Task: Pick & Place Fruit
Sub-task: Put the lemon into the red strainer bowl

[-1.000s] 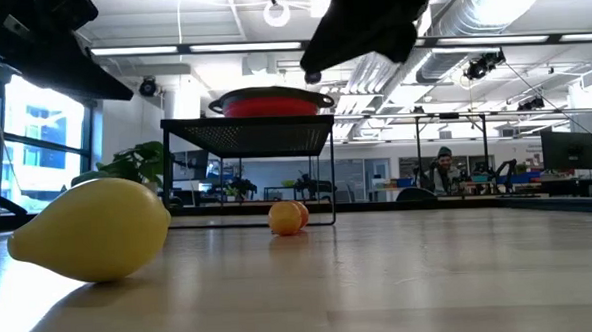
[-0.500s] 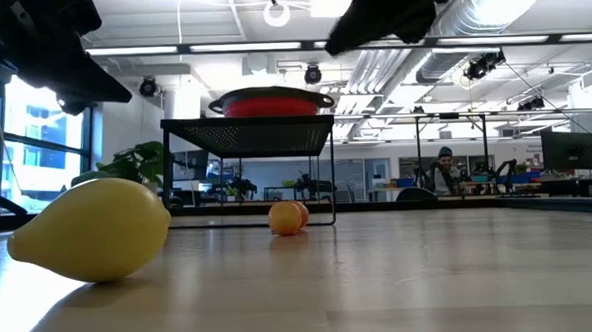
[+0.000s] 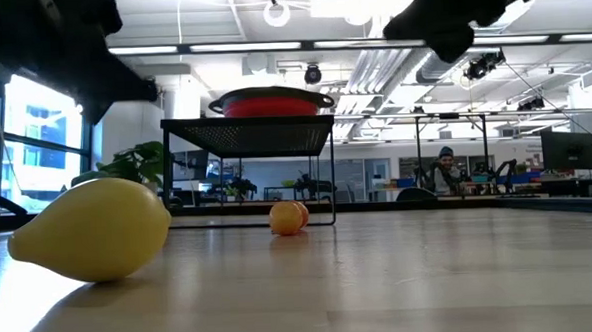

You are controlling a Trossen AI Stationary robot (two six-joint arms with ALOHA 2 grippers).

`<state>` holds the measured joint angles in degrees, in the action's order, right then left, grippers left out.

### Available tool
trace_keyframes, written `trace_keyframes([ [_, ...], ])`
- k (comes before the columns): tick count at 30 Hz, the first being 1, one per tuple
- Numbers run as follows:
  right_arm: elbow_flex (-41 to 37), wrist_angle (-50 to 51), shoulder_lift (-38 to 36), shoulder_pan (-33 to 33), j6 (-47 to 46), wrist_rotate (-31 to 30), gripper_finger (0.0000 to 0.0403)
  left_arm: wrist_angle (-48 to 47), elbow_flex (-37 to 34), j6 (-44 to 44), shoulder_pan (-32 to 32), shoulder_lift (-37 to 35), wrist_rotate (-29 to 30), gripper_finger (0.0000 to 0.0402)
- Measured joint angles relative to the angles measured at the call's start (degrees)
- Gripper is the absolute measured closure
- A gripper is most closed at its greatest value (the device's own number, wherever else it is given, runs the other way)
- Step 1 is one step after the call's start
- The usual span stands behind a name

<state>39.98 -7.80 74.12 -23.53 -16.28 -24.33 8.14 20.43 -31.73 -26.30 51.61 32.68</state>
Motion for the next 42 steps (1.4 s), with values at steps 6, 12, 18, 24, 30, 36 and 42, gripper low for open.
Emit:
trace_keyframes([
  [6, -10.7, -10.04, -11.65, 2.1, 7.22, 3.75, 0.04, 9.15, 0.56, -0.09, -0.03, 2.91, -2.98, 0.0398],
  [12, -17.68, -15.97, -20.22, 7.44, 13.71, 10.92, 0.0401, 11.45, 4.76, 0.61, -2.17, 5.01, -4.05, 0.0398],
  [18, -21.32, -16.33, -25.75, 14.72, 11.6, 26.05, 0.0401, 11.37, 11.48, 4.64, -6.07, 11.23, -1.54, 0.0398],
  [24, -22.24, -15.51, -28.13, 16.44, 9.02, 27.6, 0.0401, 10.2, 15.75, 7.15, -7.25, 14.79, -1.61, 0.0398],
  [30, -22.23, -14.96, -29.48, 16.44, 8.36, 27.48, 0.0401, 6.51, 18.51, 4.19, -7.21, 17.98, -1.53, 0.0398],
  [36, -22.22, -15.11, -29.52, 16.41, 5.66, 27.42, 0.0401, 6.06, 22.62, 2.95, -8.77, 24.1, -1.82, 0.0398],
  [42, -22.22, -14.88, -29.5, 16.41, 3.99, 27.88, 0.0401, -2.42, 31.93, -0.32, -10.56, 30.2, 1.23, 0.0398],
])
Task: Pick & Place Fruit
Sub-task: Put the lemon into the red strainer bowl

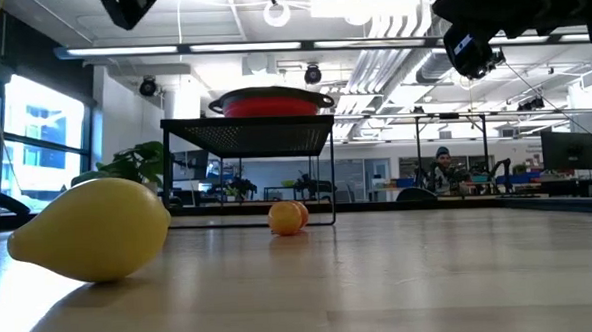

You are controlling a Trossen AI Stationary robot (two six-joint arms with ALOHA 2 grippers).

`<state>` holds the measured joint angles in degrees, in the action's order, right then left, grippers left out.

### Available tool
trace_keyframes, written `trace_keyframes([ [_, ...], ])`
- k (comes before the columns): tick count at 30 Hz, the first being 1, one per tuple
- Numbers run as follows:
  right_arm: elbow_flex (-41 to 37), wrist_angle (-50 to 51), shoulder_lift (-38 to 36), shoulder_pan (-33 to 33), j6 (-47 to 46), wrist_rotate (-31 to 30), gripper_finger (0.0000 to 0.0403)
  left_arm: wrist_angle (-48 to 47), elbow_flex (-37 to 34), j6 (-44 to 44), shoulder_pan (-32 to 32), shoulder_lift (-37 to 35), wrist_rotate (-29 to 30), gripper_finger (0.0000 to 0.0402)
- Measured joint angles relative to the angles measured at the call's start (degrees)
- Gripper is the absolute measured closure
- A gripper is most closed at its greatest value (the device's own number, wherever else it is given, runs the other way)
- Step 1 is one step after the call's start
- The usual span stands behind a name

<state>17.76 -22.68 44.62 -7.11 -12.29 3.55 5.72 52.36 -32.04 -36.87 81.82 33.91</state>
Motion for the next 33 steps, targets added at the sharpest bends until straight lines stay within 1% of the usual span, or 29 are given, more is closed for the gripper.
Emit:
trace_keyframes([
  [2, 0.0, 0.0, 0.0, 0.0, 0.0, 0.02, 0.0401, -7.39, 4.25, -3.87, -0.07, 1.84, 0.94, 0.0398],
  [7, 0.02, 0.41, 0.0, 0.0, 0.0, 0.02, 0.0401, -27.64, 15.44, -16.45, 0.09, 7.05, 0.41, 0.0398],
  [10, 0.03, 0.7, 0.0, 0.0, 0.0, 0.04, 0.0401, -36.59, 20.78, -22.02, 0.09, 10.29, -1.38, 0.0398],
  [12, 0.04, 1.29, 0.0, 0.0, 0.02, -0.06, 0.0401, -39.53, 23.2, -23.21, 0.09, 12.09, -3.36, 0.0398],
  [15, 0.04, 2.2, 0.0, 0.0, 0.11, -0.52, 0.0401, -41.2, 25.1, -23.79, 0.09, 13.65, -6.94, 0.0398],
  [17, 0.04, 2.91, 0.0, 0.0, 0.58, -0.57, 0.0401, -40.49, 25.42, -23.81, 0.14, 13.86, -9.28, 0.0398],
  [19, 0.04, 3.44, 0.02, 0.0, 1.32, -0.59, 0.0401, -39.24, 25.42, -23.81, 0.2, 13.93, -10.2, 0.0398],
  [26, 0.06, 5.45, 0.02, 0.0, 3.51, -0.59, 0.04, -36.28, 25.42, -23.5, 0.2, 13.97, -10.37, 0.0398],
  [29, 0.07, 6.35, 0.04, 0.0, 3.54, -0.52, 0.04, -35.95, 25.42, -22.99, 0.22, 13.97, -8.15, 0.0397],
  [31, 0.07, 6.27, 0.04, 0.0, 3.57, -0.48, 0.04, -36.0, 25.42, -25.73, 0.57, 13.97, -7.93, 0.039],
  [33, 0.05, 6.34, 0.04, 0.0, 4.42, -0.48, 0.04, -37.05, 25.42, -29.62, 0.88, 13.97, -8.77, 0.0374],
])
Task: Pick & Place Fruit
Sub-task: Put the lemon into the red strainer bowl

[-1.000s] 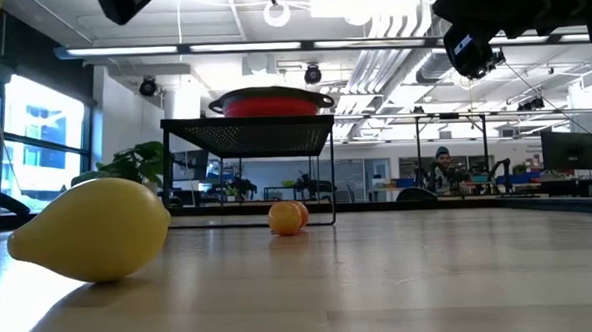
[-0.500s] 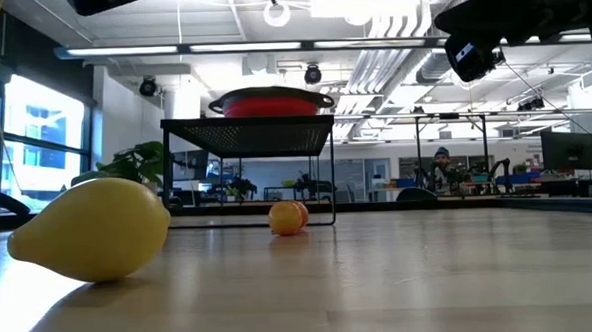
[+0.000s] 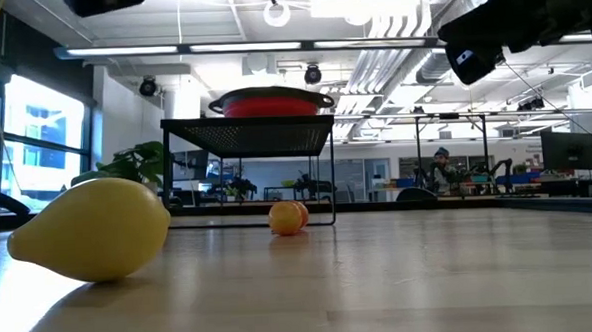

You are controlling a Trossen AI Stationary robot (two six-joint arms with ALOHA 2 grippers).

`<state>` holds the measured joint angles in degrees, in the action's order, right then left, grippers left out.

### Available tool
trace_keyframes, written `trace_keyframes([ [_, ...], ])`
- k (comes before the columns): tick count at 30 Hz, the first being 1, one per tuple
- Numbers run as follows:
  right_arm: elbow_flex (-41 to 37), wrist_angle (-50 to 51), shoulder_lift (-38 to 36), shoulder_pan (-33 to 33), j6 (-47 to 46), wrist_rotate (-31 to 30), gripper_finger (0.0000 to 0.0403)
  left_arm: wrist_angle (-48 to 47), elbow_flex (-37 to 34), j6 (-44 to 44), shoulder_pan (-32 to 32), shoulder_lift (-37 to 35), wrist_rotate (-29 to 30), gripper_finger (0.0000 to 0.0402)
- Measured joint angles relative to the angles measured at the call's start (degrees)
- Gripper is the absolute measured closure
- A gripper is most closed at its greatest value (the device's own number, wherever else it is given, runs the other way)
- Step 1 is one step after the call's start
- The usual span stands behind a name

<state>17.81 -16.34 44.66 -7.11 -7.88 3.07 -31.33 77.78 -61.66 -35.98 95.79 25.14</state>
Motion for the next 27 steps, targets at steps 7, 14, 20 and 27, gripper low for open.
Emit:
trace_keyframes([
  [7, 0.02, -0.04, 0.0, 0.02, 4.8, 0.0, 0.04, -2.49, -0.53, -6.61, 0.99, 0.0, -2.68, 0.0254],
  [14, 0.02, -0.04, 0.0, 0.02, 5.18, 0.05, 0.04, -3.07, -0.55, -10.2, 1.16, 0.0, -4.07, 0.0144],
  [20, 0.02, -0.07, 0.0, 0.02, 5.18, 0.04, 0.04, -3.11, -0.55, -10.16, 1.11, 0.0, -4.1, 0.0117],
  [27, 0.02, -0.05, 0.0, 0.02, 5.18, 0.04, 0.04, -3.08, -0.56, -7.99, 1.34, 0.0, -3.86, 0.0116],
])
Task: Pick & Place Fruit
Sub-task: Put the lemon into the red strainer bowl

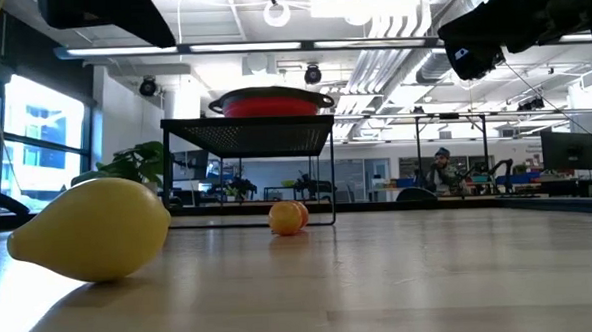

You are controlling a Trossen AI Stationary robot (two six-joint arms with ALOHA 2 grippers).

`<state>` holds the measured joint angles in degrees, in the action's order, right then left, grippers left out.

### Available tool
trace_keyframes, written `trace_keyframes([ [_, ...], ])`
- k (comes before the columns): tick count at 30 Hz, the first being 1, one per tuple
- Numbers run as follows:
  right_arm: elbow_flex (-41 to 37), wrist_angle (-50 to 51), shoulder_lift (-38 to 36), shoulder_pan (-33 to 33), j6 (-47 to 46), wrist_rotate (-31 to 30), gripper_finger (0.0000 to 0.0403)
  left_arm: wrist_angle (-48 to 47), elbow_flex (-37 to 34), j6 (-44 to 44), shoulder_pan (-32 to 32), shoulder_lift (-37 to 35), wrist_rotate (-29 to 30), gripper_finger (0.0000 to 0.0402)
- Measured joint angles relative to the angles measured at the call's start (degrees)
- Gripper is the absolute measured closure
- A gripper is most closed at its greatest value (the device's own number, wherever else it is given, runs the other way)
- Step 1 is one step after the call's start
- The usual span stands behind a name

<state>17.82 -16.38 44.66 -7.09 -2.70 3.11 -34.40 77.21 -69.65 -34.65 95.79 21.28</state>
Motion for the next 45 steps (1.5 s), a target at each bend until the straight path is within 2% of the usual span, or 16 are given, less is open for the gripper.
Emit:
trace_keyframes([
  [6, 0.0, -0.02, 0.0, -0.02, 0.0, -0.09, 0.04, -3.64, -0.03, -7.02, 0.64, 0.0, -0.91, 0.0116],
  [17, -0.01, 0.18, 0.0, -0.02, -0.02, -0.13, 0.04, -5.72, -0.07, -10.11, 0.54, 0.13, -1.55, 0.0116],
  [26, -0.01, 0.74, 0.0, -0.02, -0.02, -0.15, 0.0401, -4.17, -0.09, -13.16, 0.52, 5.85, -3.37, 0.0116],
  [35, 0.0, 1.22, 0.0, 0.0, -0.24, -0.15, 0.0401, -0.77, -0.09, -13.93, 0.52, 11.27, -10.32, 0.0116],
  [45, 0.0, 1.45, 0.0, -0.02, -0.5, -0.15, 0.0401, 0.59, -0.07, -14.57, 0.52, 13.88, -10.94, 0.0116],
])
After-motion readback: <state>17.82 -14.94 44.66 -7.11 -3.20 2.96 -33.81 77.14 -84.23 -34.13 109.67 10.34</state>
